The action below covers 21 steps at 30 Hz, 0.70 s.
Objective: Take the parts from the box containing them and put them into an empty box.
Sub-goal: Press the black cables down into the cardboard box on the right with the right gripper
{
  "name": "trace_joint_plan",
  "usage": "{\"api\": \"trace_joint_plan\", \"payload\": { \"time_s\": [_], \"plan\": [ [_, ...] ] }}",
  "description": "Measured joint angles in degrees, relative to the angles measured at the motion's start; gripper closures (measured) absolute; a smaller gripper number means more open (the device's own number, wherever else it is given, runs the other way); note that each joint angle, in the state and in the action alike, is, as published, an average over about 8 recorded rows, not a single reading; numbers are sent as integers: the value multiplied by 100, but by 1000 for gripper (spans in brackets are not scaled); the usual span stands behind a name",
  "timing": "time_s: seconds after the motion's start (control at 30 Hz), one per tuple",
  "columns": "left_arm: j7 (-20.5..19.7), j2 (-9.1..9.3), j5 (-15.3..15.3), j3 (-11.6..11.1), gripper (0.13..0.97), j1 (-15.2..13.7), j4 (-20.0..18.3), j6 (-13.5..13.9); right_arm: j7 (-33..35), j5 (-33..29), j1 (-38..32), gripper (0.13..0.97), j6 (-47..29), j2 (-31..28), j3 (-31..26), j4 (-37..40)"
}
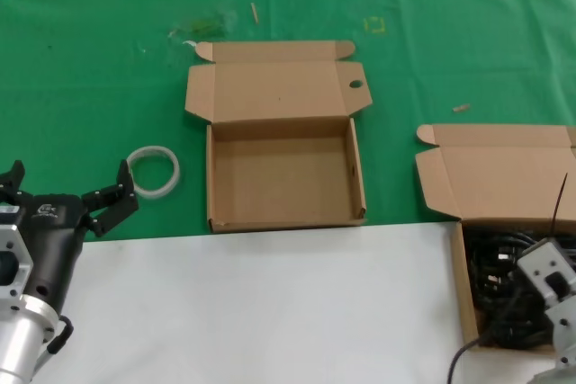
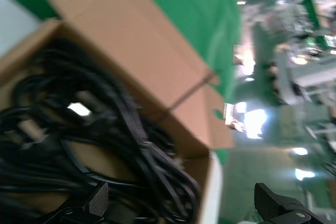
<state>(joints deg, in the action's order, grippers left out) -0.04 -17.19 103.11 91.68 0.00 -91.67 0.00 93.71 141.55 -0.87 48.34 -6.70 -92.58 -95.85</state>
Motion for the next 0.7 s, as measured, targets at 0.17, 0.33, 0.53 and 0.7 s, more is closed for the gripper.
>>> {"api": "trace_joint_plan", "payload": {
  "time_s": [0.17, 0.33, 0.53, 0.7],
  "plan": [
    [0, 0, -1, 0, 132, 0, 0, 0, 1183, 841, -318, 129, 140, 0, -3, 237],
    [0, 0, -1, 0, 132, 0, 0, 0, 1927, 1356, -534, 129, 159, 0, 21, 398],
    [1, 0, -1, 0, 132, 0, 0, 0, 2272, 1553, -659, 129, 195, 0, 61, 389],
    [2, 0, -1, 0, 132, 0, 0, 0, 2377, 1594, -663, 129, 249, 0, 104, 292]
  ]
}}
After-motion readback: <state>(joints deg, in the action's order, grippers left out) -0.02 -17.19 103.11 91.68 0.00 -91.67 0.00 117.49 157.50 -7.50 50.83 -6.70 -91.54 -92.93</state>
